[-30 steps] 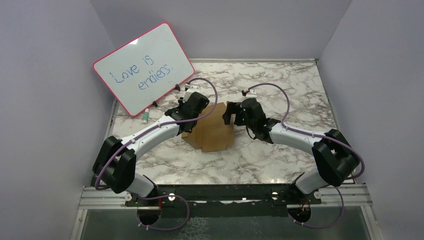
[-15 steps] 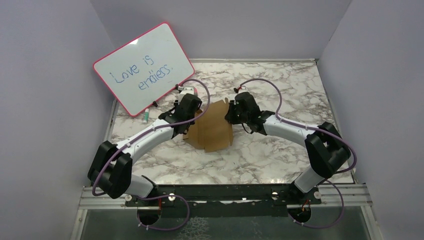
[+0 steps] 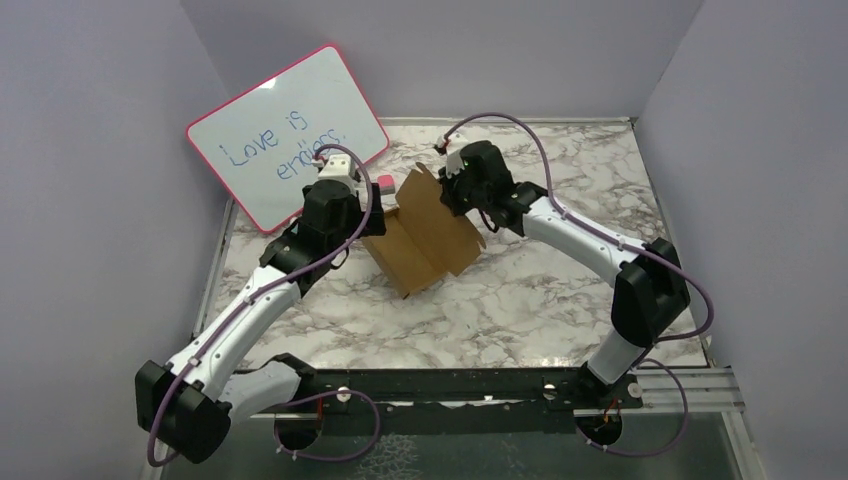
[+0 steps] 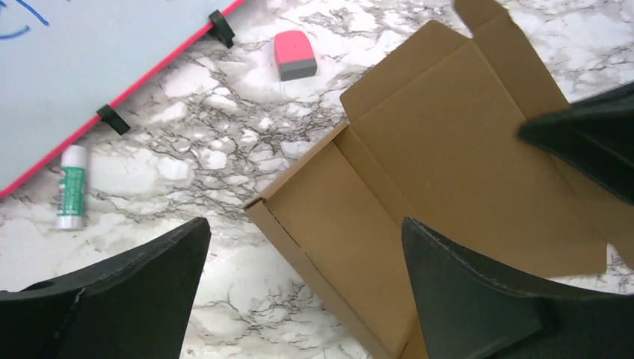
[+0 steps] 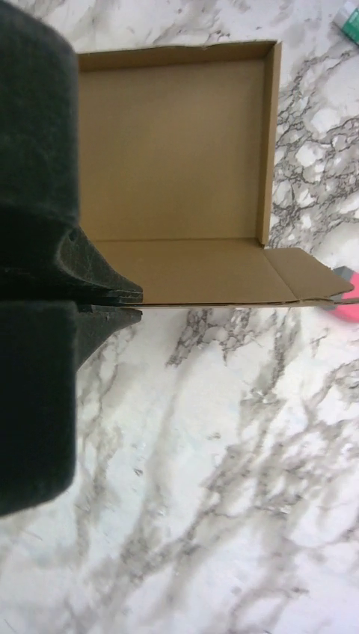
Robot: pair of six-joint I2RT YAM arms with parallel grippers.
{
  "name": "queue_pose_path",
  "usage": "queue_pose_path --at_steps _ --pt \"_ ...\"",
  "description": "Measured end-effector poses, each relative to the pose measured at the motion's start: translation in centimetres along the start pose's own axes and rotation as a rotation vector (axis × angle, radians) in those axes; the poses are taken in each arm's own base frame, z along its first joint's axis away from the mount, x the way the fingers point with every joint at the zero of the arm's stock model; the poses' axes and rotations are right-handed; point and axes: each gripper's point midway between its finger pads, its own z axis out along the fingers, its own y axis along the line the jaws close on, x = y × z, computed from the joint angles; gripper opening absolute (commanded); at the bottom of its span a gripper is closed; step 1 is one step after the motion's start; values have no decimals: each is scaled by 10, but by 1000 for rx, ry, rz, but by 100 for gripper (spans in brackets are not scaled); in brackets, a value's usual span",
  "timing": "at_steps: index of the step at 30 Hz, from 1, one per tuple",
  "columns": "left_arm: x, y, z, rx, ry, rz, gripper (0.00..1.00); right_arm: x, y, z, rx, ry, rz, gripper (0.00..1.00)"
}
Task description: Fold the paper box
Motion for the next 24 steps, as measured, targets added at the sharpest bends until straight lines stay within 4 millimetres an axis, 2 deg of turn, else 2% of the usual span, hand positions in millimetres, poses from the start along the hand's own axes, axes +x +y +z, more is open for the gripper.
queue_pose_path --at_steps 4,8,11,15,18,20,24 --pt "-10 4 -16 34 -29 44 99 -20 5 3 -69 8 -195 1" --pt "-8 7 -19 60 -16 116 99 -32 18 6 -195 23 -376 1" --pt "-10 7 -18 108 -12 169 97 -33 26 10 -279 36 -503 1" --pt "-18 14 -13 173 -36 194 94 -25 33 14 -375 66 -650 3" --pt "-24 27 -8 210 -60 191 93 -20 36 18 -426 77 -734 11" --pt "-27 33 -7 236 -76 192 92 -20 37 19 -445 76 -772 27" --pt "-33 26 -4 329 -102 215 92 -34 39 19 -456 44 -816 42"
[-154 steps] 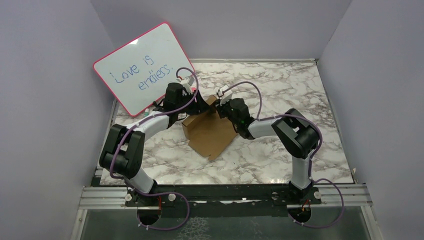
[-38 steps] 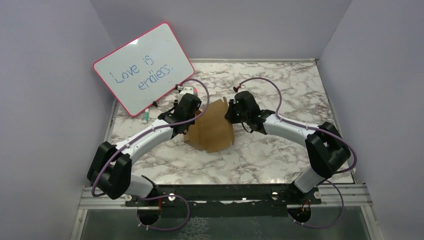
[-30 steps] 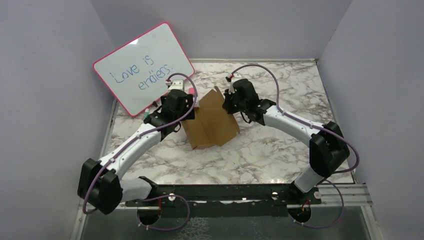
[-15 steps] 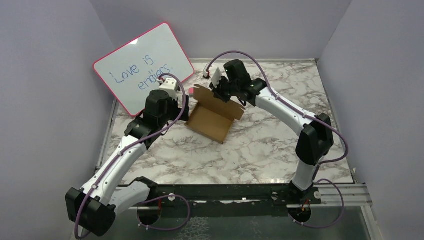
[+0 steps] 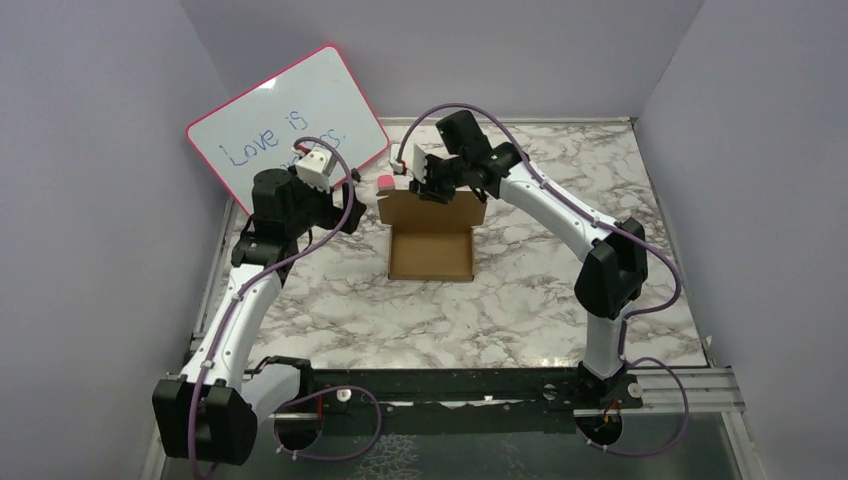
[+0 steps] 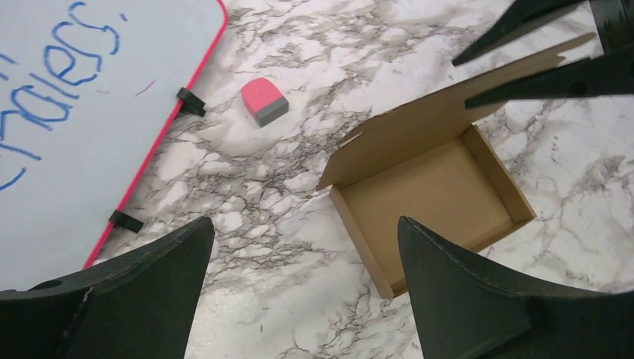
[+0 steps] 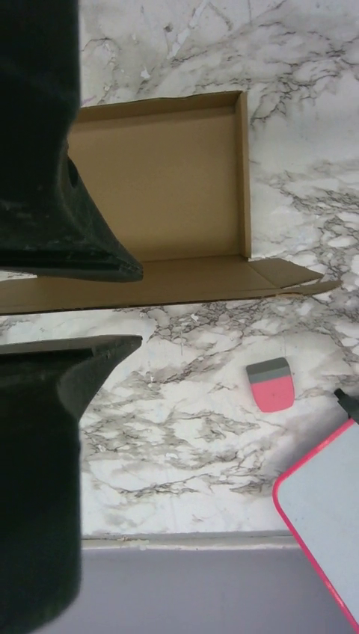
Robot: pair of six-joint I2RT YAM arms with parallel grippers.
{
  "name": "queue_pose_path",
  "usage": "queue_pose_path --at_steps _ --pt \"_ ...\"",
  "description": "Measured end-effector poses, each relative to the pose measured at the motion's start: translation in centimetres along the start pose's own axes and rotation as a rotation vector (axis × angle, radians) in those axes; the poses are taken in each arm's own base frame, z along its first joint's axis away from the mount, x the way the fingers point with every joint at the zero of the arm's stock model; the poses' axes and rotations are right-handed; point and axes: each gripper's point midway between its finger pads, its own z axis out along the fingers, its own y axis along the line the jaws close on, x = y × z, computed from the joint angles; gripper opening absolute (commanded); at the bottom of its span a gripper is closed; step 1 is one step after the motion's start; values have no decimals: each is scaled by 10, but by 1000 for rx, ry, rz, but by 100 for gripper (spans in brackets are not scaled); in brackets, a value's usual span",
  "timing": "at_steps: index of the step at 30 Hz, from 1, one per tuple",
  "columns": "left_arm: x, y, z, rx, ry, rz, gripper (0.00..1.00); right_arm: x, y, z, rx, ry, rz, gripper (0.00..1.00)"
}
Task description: Fold the paper box
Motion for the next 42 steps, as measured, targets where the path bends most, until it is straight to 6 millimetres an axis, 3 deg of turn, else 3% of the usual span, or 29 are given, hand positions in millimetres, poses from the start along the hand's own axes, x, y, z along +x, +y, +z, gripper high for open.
queue_pose_path --at_steps 4,8,13,17,19,21,26,36,42 --pt "5 -10 8 90 20 21 92 -14 -9 -9 28 -27 2 60" --pt "3 -16 10 147 23 64 85 -10 4 -35 40 -14 35 72" --pt "-7 -12 23 188 31 181 80 5 19 -88 118 11 73 74" --pt "-9 -8 37 227 54 265 76 21 -2 -123 232 14 111 73" --pt "-5 -9 40 258 65 318 71 35 -11 -130 268 36 135 71" --pt "-1 -9 43 282 75 350 66 55 -14 -129 281 68 159 70" --pt "5 -9 57 346 106 394 53 93 5 -113 220 124 205 65" --pt "22 -14 81 452 141 399 51 109 -4 -92 184 89 225 54" --pt "24 -18 94 504 147 394 40 120 -4 -72 126 90 237 30"
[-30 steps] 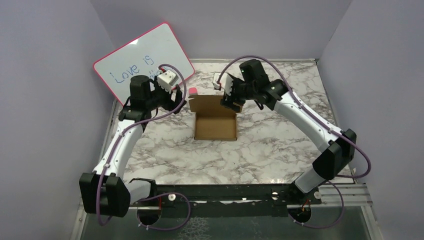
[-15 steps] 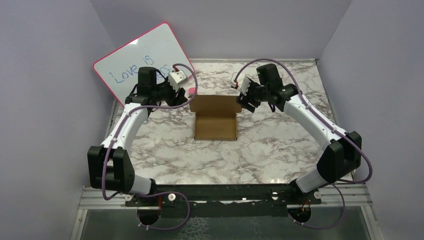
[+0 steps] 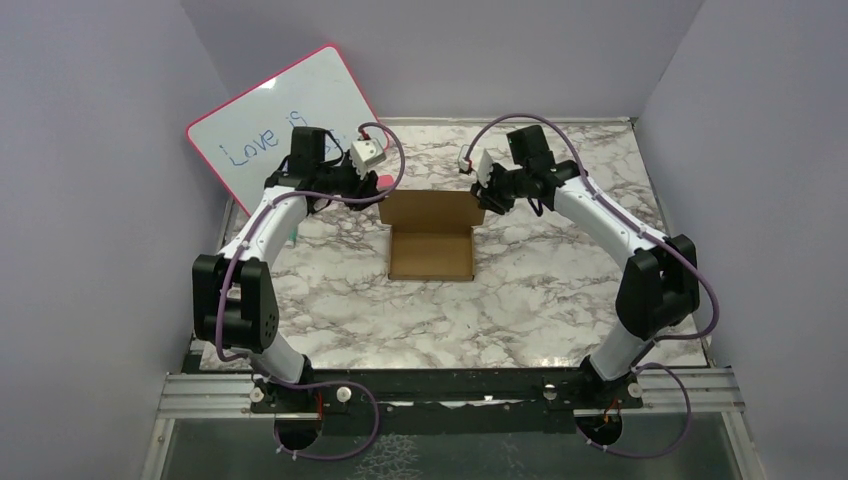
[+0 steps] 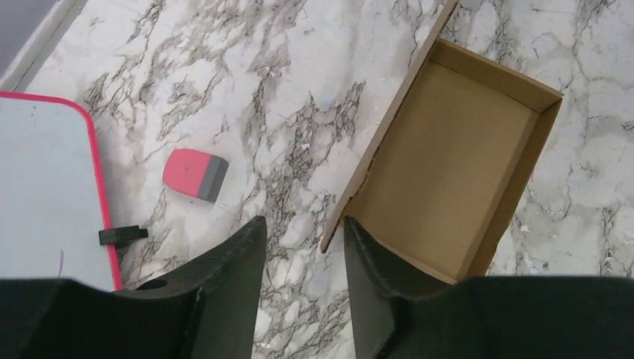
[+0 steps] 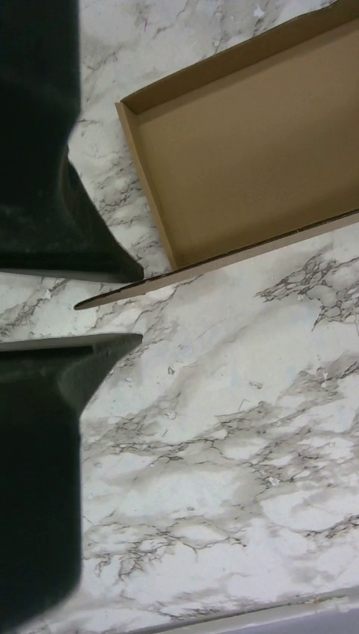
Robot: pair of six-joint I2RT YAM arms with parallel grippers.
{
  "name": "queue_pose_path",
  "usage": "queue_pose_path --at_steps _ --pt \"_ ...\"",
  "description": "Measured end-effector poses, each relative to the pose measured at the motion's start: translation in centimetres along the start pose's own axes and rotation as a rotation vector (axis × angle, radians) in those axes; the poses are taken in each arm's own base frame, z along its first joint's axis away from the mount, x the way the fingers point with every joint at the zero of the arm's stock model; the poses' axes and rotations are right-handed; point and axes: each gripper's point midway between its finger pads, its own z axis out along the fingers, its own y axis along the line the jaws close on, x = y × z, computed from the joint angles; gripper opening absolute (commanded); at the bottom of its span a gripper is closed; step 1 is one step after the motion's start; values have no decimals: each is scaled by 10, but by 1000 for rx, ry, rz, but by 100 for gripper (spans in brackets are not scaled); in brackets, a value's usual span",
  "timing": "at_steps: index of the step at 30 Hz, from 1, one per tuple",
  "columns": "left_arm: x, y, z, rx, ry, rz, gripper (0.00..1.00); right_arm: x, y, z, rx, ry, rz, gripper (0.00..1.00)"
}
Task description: Fold the paper box
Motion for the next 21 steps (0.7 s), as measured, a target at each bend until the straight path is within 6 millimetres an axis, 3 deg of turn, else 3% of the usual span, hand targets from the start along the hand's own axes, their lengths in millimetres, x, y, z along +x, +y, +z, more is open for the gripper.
queue_pose_path --at_steps 4,10,21 --pt "-2 1 8 35 -4 -1 33 5 -1 9 -18 10 0 17" --pt "2 -2 16 83 6 -10 32 4 -1 8 -29 -1 -6 1" --pt "9 -7 19 120 29 -5 29 -4 3 6 -67 -36 -21 1"
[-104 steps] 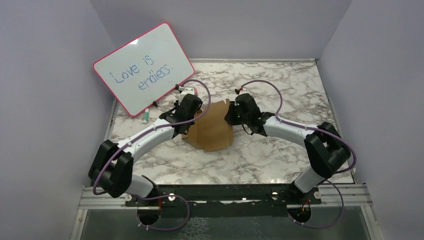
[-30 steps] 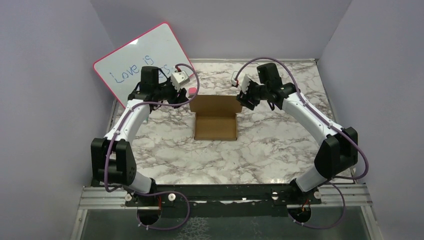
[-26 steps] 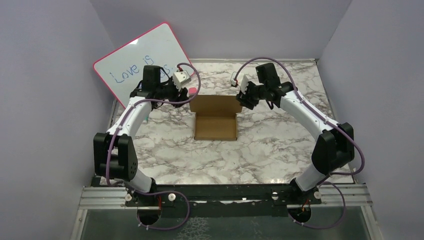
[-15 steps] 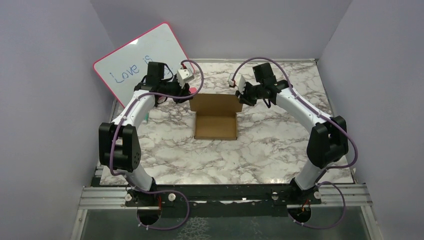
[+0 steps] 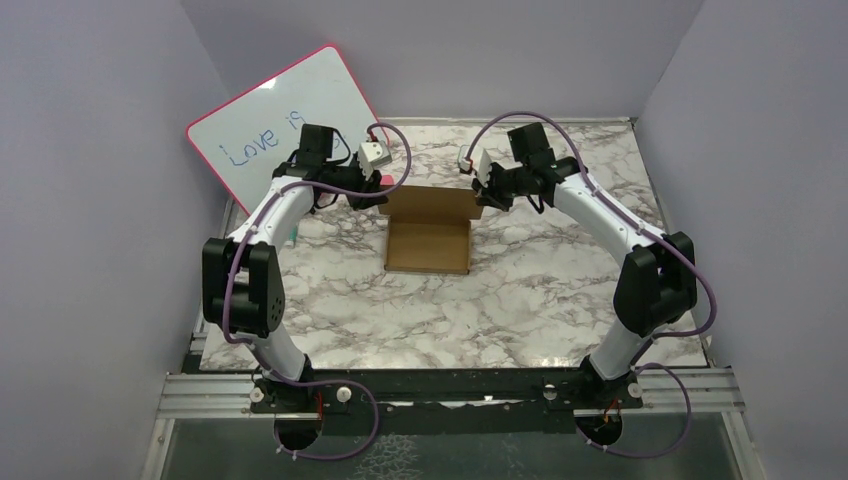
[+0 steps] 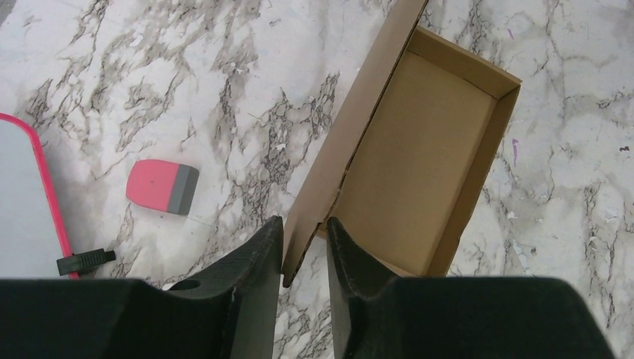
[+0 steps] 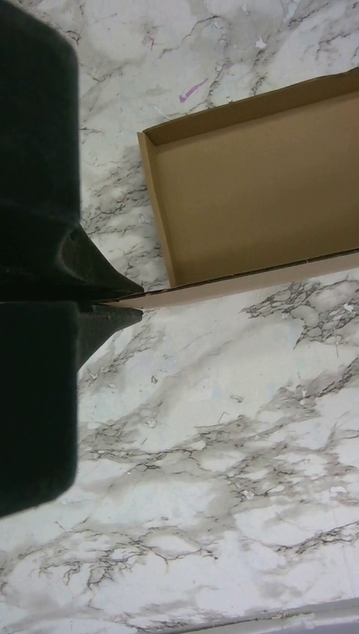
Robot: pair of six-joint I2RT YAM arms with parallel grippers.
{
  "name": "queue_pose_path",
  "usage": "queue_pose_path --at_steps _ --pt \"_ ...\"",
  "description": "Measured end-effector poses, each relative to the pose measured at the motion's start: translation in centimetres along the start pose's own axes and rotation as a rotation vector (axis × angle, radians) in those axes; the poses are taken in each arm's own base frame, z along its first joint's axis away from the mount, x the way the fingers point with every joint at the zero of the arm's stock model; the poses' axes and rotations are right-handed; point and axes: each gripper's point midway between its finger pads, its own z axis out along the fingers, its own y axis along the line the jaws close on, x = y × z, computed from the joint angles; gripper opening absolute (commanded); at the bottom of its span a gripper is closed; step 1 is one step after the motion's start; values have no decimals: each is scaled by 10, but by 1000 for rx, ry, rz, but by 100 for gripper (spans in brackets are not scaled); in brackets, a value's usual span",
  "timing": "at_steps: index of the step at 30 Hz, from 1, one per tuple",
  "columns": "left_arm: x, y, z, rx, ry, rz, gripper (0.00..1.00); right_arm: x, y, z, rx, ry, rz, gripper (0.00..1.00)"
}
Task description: Fold the paper box
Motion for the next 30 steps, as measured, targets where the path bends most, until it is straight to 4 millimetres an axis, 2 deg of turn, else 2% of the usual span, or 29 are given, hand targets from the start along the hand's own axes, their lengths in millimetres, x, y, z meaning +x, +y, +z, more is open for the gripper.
queue_pose_path --at_steps 10,18,25,30 --pt "7 -2 3 21 17 -7 16 -7 -1 0 -17 -17 -6 1" --pt "8 -2 3 17 36 22 16 -7 -1 -1 -26 -11 -9 1" --pt "17 -3 4 3 93 34 15 -2 4 3 -50 5 3 1" --pt "19 -5 6 -4 132 51 6 -2 4 2 -54 8 3 1"
